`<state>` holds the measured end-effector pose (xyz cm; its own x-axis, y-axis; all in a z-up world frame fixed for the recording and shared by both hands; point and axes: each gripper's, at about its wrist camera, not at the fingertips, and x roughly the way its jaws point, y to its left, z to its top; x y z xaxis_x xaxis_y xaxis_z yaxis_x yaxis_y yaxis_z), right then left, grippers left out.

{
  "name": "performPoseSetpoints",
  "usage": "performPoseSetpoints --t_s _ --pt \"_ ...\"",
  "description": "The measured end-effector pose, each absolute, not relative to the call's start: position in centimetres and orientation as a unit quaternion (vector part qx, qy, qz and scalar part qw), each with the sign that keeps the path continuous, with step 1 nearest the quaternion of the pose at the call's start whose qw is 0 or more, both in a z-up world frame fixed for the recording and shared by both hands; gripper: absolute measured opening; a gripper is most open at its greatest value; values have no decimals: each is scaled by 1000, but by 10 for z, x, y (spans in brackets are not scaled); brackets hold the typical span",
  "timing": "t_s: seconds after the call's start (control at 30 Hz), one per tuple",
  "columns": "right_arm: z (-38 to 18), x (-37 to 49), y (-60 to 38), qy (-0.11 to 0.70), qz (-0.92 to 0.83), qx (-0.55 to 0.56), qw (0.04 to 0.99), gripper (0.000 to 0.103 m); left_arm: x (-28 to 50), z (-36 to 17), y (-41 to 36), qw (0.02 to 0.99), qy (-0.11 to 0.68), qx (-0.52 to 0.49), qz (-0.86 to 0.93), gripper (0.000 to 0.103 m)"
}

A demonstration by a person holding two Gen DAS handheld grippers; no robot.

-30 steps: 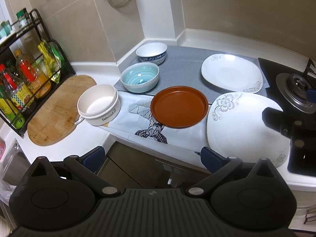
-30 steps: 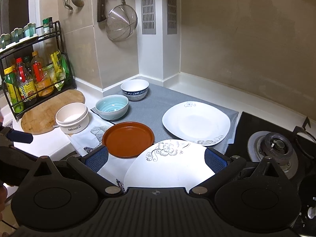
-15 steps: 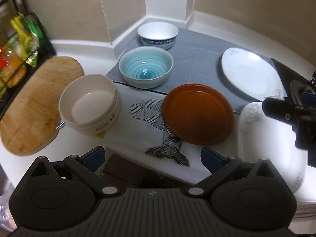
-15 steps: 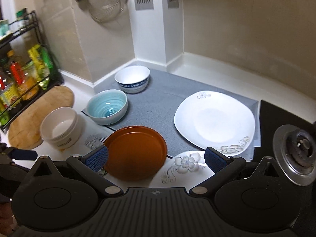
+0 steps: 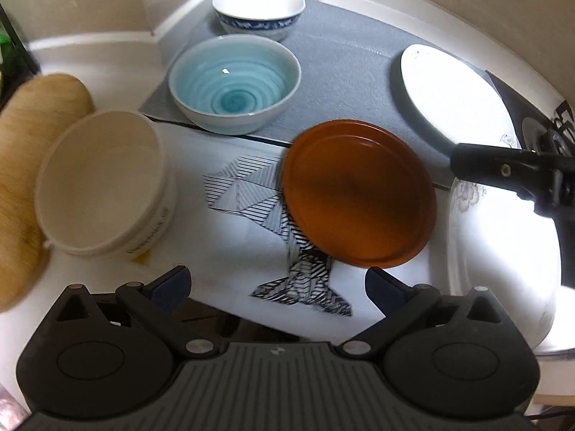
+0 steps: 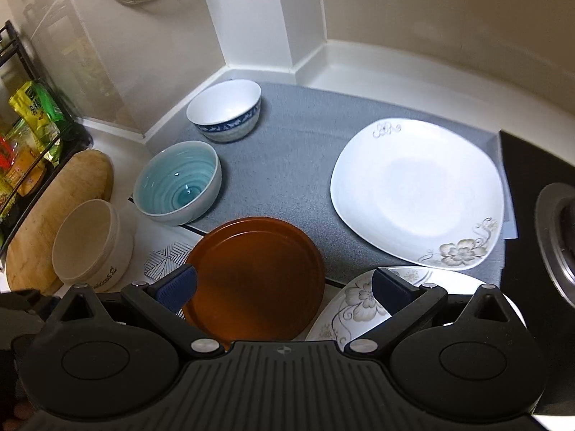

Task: Organize plates and bowls
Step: 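Reach both grippers to the terracotta-brown plate and close on its rim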

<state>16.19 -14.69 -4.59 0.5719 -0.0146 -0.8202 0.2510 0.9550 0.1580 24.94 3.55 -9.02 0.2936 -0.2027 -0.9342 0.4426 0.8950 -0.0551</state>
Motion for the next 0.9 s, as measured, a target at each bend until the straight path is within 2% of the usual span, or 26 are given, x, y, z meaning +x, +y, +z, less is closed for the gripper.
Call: performPoseSetpoints --t_s 0.23,0.43,0.6,0.67,0.77,0.83,0.87,0.9 --pt "-72 187 -175 483 -41 186 855 103 270 -110 31 770 615 35 -166 103" --pt "-95 214 -179 502 -37 161 849 103 287 -120 31 754 639 -53 -143 103" --pt "-109 226 -184 520 -33 156 839 92 293 -118 22 770 618 -59 -149 100" --pt "-111 228 -185 518 -30 158 840 87 294 -119 19 767 619 -63 -155 92" --pt "-117 229 -184 527 -26 157 834 72 299 -124 19 758 628 -75 -159 76" --pt "-123 231 -181 537 -13 149 831 54 301 -124 18 759 627 -71 -164 62" --pt "-124 229 -178 532 -11 138 835 50 302 -124 17 760 625 -65 -166 49" --pt "-124 228 -174 526 -6 122 842 41 303 -125 16 761 626 -57 -161 47"
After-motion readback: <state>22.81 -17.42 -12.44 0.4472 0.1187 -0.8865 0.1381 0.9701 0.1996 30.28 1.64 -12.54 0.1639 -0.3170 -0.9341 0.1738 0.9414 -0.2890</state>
